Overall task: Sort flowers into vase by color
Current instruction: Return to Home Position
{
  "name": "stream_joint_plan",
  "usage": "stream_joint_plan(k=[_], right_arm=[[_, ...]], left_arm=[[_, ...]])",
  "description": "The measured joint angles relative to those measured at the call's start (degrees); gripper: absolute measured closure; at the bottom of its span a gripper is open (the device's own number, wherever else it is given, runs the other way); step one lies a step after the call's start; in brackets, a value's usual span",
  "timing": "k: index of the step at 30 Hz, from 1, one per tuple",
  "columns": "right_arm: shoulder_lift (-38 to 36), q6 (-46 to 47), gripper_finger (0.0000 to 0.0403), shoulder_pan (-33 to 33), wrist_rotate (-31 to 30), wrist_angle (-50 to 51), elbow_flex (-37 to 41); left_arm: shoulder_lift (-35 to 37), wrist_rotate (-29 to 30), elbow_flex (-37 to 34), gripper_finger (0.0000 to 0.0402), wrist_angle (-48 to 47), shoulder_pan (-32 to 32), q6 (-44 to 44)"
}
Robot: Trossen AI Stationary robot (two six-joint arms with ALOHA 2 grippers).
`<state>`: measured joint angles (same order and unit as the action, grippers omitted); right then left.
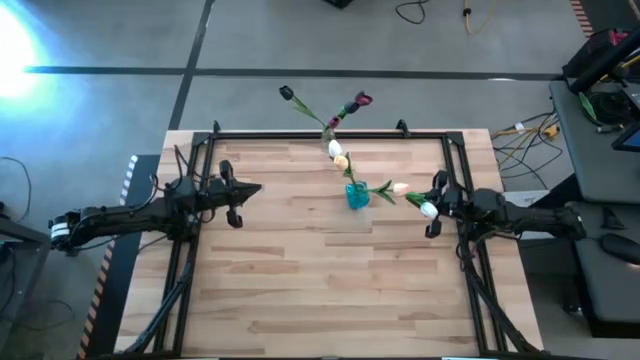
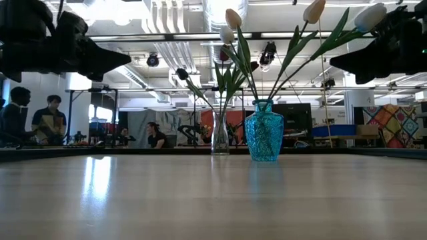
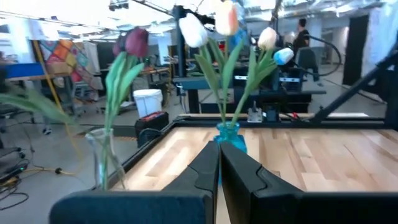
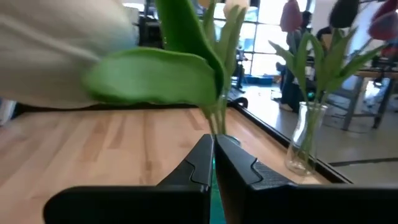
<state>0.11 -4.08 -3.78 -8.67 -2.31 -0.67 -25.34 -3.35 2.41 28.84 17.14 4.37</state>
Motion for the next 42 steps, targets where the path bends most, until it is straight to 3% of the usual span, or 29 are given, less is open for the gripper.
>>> stream_joint_plan(k=[12,19,25,42], right_arm=[[0.0,0.1,0.0394,-0.9,1.9,0.3,0.0],[1.3,2.6,0.0394,-0.9,3.2,0.7,0.0],[1.7,2.3,0.0394,-0.9,2.7,0.7,0.0],[6.0,2.6,0.0394,-0.9,1.6,0.4,0.0]], left_arm=[[13.8,3.6,-1.8,0.0402,-12.0,0.3,-1.3],[25.5,9.9,-1.8,0.0402,-26.6,0.4,-3.7],[24.9,14.4,-1.9,0.0402,-26.0,0.7,-3.0],[18.0,14.4,-1.9,0.0402,-26.1,0.7,-2.1]])
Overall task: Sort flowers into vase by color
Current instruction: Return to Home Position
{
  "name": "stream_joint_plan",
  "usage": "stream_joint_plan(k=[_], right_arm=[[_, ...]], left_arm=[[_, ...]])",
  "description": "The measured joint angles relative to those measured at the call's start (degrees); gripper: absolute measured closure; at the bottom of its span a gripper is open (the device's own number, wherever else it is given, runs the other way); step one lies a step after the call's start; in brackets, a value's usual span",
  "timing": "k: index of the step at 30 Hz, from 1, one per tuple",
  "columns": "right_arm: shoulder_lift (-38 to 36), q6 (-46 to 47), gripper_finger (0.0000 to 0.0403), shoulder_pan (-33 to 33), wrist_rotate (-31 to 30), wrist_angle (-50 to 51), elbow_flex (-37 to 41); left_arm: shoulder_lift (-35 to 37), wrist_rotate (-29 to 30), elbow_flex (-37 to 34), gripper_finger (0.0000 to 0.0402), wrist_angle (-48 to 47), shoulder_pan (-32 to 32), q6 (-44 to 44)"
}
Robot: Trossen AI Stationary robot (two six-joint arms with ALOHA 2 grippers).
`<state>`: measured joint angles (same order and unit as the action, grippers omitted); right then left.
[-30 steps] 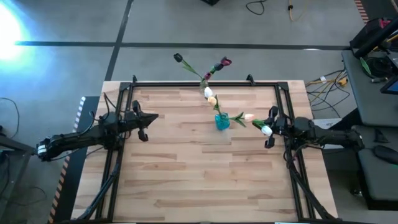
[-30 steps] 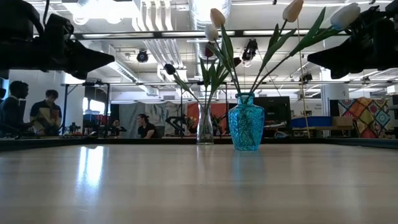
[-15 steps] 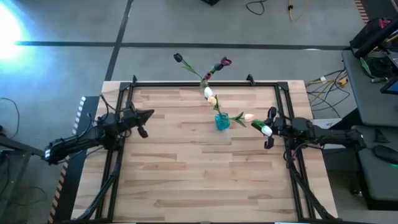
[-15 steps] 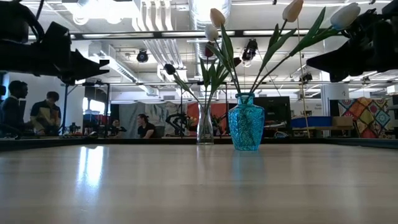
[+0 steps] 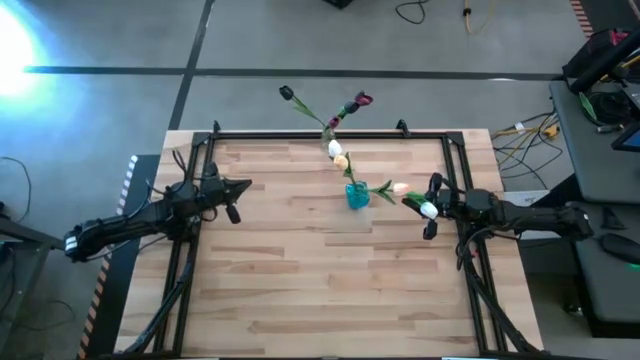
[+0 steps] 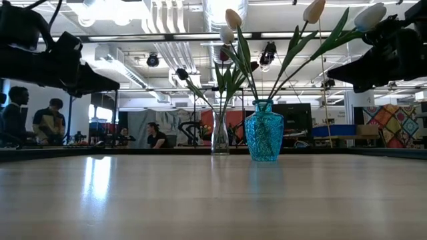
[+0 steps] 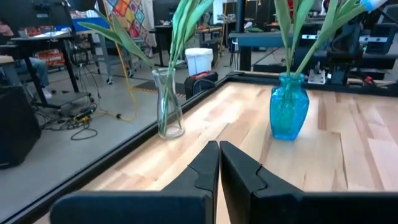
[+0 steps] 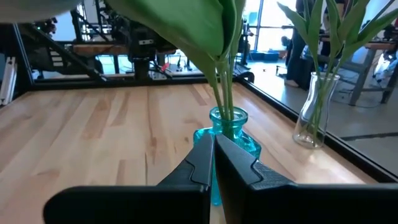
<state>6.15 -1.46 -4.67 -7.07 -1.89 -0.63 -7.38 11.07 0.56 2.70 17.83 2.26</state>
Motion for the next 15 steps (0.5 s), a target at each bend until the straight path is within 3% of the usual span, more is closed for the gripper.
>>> stream_joint_plan(k=[15], right_arm=[[0.0,-0.5,0.0394,0.0,0.0,-0.1,0.0]], left_arm=[[-3.3,0.0,0.0,0.0402,0.8,0.0,0.0]])
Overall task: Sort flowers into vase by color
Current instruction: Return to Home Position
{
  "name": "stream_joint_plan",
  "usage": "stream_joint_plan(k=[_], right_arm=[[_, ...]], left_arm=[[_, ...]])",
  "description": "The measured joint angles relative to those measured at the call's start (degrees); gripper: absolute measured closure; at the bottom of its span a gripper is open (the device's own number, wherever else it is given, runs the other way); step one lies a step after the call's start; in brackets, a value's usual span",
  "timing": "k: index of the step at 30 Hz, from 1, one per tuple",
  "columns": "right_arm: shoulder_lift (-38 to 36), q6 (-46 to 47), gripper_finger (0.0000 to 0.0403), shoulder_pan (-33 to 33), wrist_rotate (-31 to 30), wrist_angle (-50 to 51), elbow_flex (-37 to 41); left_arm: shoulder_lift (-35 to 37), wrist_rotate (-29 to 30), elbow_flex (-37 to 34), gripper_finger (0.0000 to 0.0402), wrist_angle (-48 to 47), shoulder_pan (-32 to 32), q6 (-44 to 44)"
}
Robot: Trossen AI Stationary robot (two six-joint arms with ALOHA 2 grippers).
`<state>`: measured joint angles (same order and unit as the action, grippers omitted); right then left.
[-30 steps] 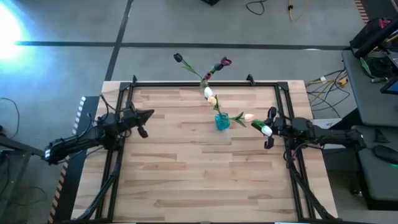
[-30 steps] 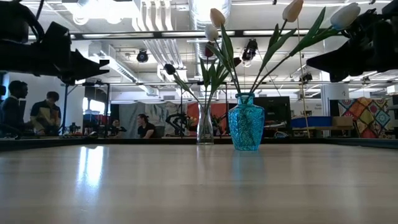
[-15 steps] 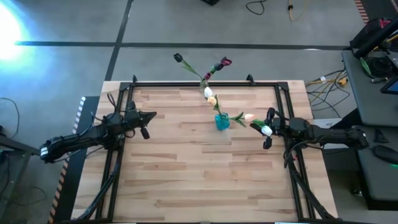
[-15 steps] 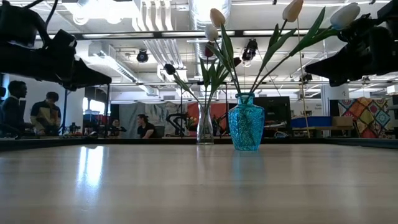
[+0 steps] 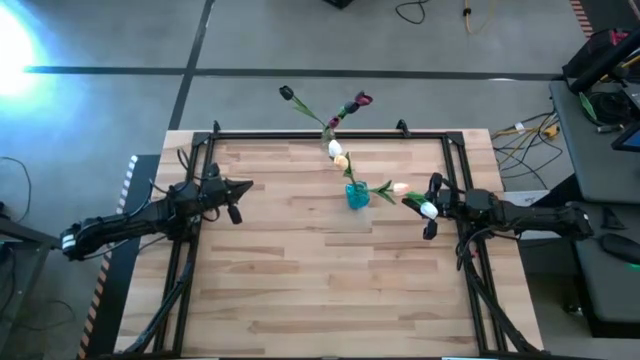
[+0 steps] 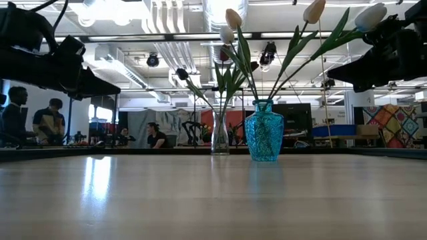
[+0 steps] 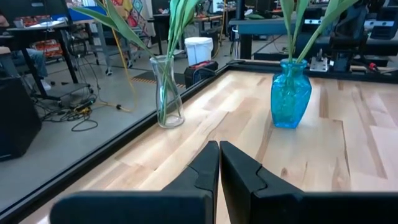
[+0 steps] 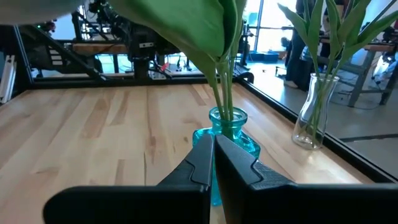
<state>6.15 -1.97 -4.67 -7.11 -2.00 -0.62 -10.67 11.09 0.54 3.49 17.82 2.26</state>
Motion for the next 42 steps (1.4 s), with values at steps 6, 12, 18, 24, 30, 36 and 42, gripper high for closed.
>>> stream_joint_plan(k=[6,12,18,24,30,36,42], right_arm=[[0.0,0.0,0.0394,0.0,0.0,0.0,0.0],[0.0,0.0,0.0394,0.0,0.0,0.0,0.0],[0.0,0.0,0.0394,0.0,0.0,0.0,0.0],[0.0,0.0,0.0394,0.0,0.0,0.0,0.0],[0.0,0.0,0.0394,0.0,0.0,0.0,0.0],[0.0,0.0,0.0394,0.0,0.0,0.0,0.0],[0.0,0.0,0.0394,0.0,0.0,0.0,0.0]], left_arm=[[-0.7,0.0,0.0,0.0402,0.1,0.0,0.0],[-1.1,0.0,0.0,0.0402,0.2,0.0,0.0],[-1.1,0.0,0.0,0.0402,0.2,0.0,0.0],[-1.1,0.0,0.0,0.0402,0.4,0.0,0.0],[-1.1,0.0,0.0,0.0402,0.4,0.0,0.0],[-1.1,0.0,0.0,0.0402,0.4,0.0,0.0],[-1.1,0.0,0.0,0.0402,0.3,0.0,0.0]])
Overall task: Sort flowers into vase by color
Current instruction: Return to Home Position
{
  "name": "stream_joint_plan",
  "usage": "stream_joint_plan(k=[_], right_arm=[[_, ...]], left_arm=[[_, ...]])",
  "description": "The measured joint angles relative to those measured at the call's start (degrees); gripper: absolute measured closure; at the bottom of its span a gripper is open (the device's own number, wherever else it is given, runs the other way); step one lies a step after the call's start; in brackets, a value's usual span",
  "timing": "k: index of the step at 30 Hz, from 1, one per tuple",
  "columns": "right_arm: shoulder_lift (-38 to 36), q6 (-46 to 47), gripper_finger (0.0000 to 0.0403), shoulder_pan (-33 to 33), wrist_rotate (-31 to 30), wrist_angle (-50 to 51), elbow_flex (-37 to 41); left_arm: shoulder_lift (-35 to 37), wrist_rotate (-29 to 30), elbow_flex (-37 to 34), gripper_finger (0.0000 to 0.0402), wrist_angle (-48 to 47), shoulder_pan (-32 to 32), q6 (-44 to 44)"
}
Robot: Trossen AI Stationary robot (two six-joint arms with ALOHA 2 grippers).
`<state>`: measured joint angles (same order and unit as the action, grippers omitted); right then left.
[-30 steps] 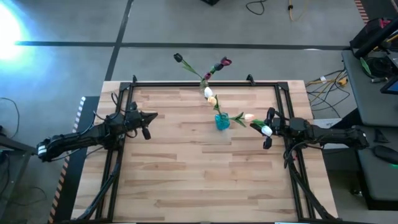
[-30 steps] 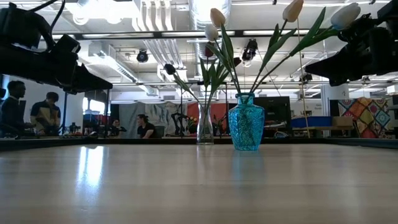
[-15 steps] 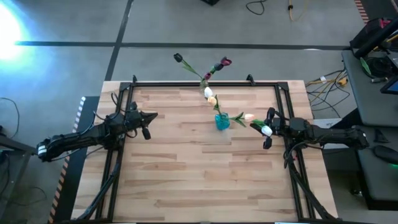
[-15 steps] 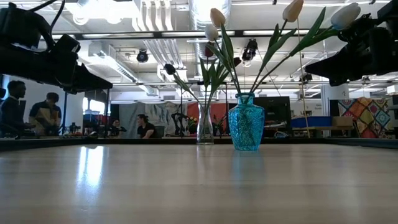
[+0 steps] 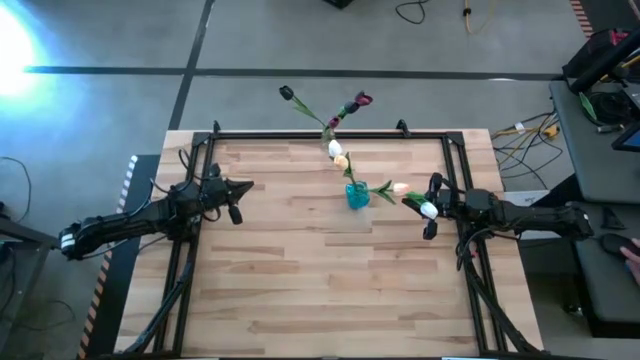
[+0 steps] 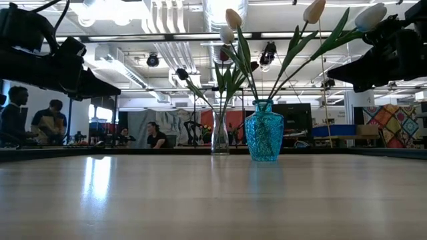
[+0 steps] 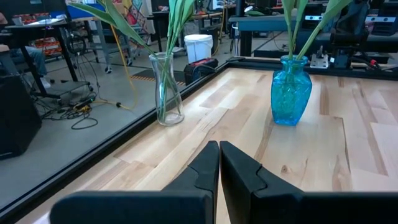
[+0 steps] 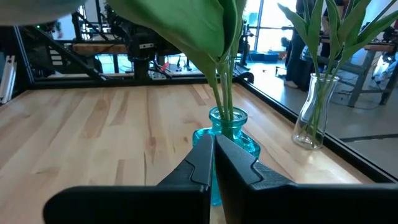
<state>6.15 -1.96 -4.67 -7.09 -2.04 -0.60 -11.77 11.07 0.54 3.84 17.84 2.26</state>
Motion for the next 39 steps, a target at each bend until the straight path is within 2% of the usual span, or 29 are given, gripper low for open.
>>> stream_joint_plan(k=[39], right_arm=[[0.0,0.0,0.0394,0.0,0.0,0.0,0.0]], left_arm=[[-0.4,0.0,1.2,0.0402,0.0,0.0,0.0]])
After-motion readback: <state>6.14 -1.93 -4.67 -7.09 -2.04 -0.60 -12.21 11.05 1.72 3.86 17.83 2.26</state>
